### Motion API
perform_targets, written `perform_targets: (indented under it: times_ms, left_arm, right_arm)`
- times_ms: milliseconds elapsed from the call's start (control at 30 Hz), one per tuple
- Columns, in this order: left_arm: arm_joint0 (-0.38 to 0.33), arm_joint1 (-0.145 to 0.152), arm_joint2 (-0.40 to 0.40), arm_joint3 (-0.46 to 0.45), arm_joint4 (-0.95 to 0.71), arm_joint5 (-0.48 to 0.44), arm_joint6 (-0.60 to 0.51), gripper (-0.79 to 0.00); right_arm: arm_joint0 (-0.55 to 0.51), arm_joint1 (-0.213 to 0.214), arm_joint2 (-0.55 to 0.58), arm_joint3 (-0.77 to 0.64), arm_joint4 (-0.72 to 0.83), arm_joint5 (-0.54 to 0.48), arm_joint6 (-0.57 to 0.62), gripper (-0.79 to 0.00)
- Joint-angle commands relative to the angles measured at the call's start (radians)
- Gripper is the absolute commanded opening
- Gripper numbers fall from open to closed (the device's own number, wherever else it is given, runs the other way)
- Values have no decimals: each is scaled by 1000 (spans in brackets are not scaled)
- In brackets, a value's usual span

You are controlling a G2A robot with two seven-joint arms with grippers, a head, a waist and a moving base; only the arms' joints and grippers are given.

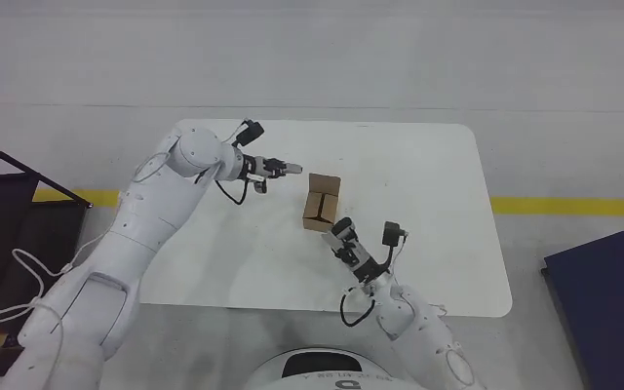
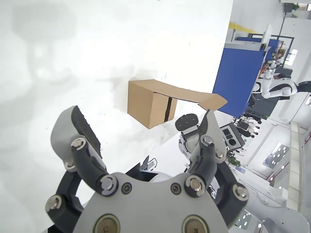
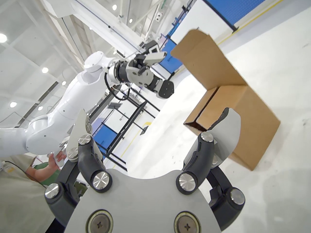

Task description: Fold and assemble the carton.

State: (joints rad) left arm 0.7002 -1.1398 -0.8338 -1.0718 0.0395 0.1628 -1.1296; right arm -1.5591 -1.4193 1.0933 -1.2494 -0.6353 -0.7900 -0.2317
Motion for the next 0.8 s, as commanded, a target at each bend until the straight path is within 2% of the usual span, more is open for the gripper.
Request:
perform_targets:
  times_ms: [0, 233, 333, 467, 600, 767]
  left_arm:
    - [-20, -20, 45, 31, -12, -3, -19, 0]
    - [-87, -90, 146, 171, -66, -59, -27, 0]
    - [-106, -108, 175, 212, -55, -90, -43, 0]
    - [-115, -116, 174, 250, -72, -132, -48, 0]
    - [-116, -91, 95, 313, -117, -143, -7, 0]
    - [-89, -31, 0, 324, -72, -139, -1, 0]
  right_arm:
    - [3, 3, 1, -6, 35, 20, 62, 0]
    - [-2, 6, -9, -19, 85, 66, 136, 0]
    - [21, 1, -19, 11, 82, 94, 105, 0]
    - [42, -4, -25, 44, 74, 98, 54, 0]
    - [46, -3, -18, 48, 57, 95, 25, 0]
    - [46, -5, -25, 39, 54, 99, 11, 0]
